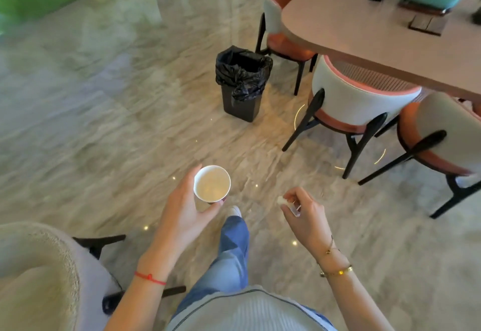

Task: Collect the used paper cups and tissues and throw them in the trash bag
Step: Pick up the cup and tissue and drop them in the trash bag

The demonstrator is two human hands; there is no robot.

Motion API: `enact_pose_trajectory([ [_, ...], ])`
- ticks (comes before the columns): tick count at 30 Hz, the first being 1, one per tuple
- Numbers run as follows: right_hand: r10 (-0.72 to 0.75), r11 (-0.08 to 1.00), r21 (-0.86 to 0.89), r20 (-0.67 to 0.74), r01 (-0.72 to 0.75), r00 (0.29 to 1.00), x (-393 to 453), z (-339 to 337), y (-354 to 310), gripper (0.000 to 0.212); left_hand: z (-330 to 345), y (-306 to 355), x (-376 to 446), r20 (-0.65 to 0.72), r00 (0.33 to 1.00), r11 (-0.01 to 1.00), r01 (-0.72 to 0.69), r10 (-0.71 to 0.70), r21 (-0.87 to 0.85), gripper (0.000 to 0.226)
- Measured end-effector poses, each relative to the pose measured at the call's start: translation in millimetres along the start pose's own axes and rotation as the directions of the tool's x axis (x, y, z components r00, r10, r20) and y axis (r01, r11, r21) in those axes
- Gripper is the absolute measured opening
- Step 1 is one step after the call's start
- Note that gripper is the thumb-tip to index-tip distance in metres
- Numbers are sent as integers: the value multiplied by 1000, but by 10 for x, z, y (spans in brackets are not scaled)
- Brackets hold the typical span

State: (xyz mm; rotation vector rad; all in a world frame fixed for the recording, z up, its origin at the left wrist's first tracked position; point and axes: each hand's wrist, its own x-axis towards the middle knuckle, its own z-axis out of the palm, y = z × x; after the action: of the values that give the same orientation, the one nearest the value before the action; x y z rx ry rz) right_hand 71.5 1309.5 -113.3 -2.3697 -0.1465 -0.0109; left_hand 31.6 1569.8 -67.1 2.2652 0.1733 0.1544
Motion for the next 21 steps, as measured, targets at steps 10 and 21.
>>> enact_pose_trajectory([
  [10, -47, 999, -30, -40, 46, 998, 2397, 25, -63, 14, 128, 68, 2450, 1, 994, 994, -107, 107, 11, 75],
  [21, -20, 999, -30, -67, 18, 998, 4614, 127, -10, 14, 353, 105, 4741, -4, 993, 993, -114, 114, 26, 73],
])
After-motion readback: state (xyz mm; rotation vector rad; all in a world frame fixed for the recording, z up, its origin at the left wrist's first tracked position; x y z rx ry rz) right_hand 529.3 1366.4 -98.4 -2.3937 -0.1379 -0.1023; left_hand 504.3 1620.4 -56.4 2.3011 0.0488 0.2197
